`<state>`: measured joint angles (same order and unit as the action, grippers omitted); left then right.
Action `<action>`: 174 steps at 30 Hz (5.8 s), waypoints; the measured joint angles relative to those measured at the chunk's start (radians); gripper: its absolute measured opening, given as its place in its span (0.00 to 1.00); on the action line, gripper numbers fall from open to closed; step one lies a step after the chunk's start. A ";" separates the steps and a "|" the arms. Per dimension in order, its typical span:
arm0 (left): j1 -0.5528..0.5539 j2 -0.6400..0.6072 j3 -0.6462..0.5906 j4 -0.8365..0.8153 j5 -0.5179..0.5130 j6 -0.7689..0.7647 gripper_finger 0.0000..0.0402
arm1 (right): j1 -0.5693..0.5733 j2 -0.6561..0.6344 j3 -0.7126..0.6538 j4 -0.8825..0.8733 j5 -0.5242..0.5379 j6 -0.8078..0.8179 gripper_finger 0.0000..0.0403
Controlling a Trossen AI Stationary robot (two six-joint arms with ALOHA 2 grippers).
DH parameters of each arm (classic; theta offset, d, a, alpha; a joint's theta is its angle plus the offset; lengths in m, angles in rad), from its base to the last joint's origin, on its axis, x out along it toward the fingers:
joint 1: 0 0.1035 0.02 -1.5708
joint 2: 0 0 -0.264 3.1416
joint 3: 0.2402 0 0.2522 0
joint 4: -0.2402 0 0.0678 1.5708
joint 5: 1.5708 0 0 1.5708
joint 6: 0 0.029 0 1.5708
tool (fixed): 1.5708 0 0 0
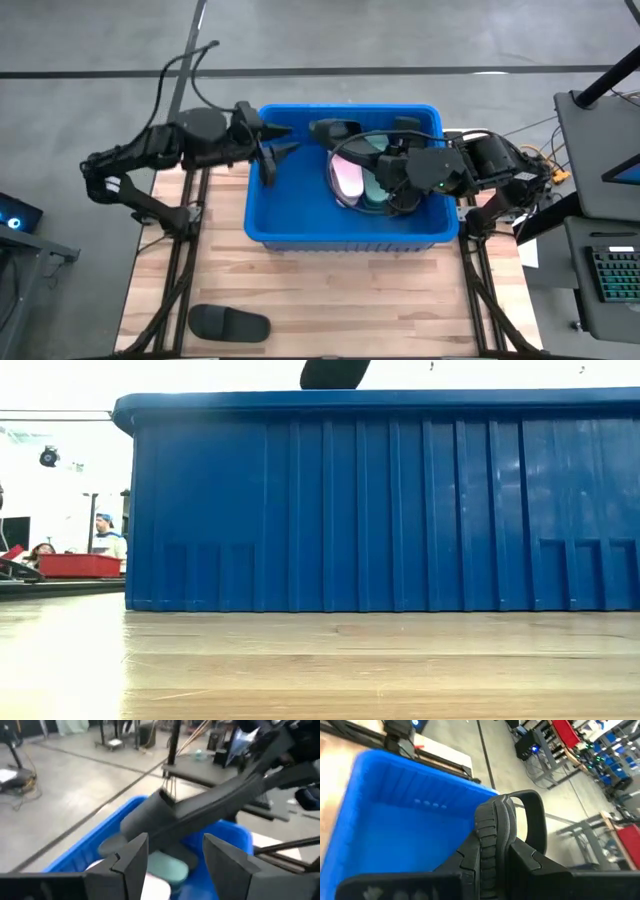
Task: Pick and place slides into bin
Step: Put the black slide into the blue bin
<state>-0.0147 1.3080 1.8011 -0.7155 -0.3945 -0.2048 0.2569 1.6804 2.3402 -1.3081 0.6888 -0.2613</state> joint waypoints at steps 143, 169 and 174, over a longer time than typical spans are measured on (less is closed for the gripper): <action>0.293 0.342 -0.417 0.295 -0.150 0.847 0.00 | -0.048 -0.271 -0.011 -0.263 0.003 0.287 0.47; 0.297 0.341 -0.869 0.910 -0.238 0.954 0.00 | -0.048 -0.307 -0.011 -0.263 0.051 0.205 0.48; 0.310 0.341 -0.945 1.039 -0.165 1.053 0.00 | -0.048 -0.312 -0.011 -0.263 0.053 0.208 0.48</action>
<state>0.2955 1.6489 0.8566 0.3239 -0.5595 0.8486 0.2085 1.3685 2.3287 -1.5711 0.7418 -0.0528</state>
